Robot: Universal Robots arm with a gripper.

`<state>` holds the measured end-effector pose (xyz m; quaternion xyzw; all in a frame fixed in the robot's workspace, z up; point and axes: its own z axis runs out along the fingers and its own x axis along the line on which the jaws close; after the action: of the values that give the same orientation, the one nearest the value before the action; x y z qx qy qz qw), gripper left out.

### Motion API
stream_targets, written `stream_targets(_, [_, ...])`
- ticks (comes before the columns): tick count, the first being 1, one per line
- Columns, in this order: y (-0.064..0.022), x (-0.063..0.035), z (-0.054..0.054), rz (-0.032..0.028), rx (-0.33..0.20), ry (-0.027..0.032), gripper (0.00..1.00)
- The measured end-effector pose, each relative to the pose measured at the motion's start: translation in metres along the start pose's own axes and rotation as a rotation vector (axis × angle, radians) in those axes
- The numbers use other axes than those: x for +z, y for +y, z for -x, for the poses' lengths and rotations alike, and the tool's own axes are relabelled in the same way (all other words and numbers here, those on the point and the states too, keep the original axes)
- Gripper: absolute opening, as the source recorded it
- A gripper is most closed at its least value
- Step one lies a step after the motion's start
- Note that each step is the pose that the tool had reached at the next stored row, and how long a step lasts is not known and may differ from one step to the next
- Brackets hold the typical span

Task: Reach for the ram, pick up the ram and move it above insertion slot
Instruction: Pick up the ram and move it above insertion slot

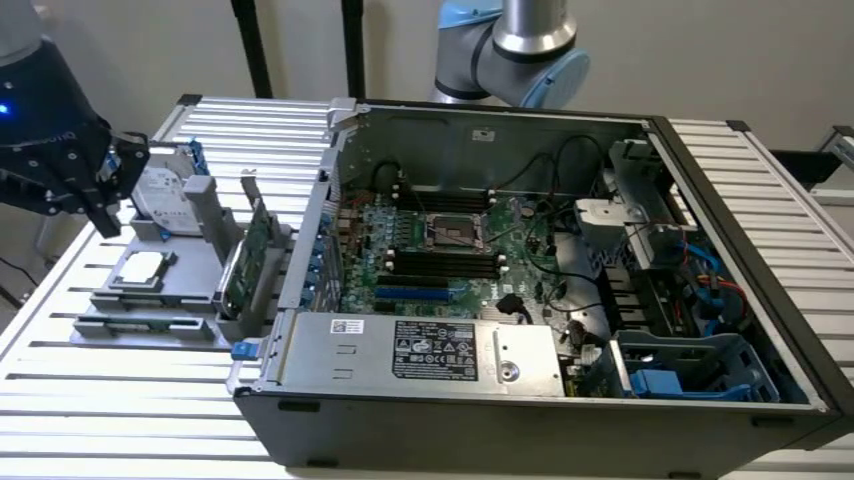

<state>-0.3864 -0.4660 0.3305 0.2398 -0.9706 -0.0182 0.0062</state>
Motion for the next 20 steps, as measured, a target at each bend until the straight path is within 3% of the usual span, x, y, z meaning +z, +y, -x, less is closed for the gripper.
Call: stream_targets(20, [-0.0005, 0.0126, 0.0, -0.0012, -0.363, 0.014, 0.11])
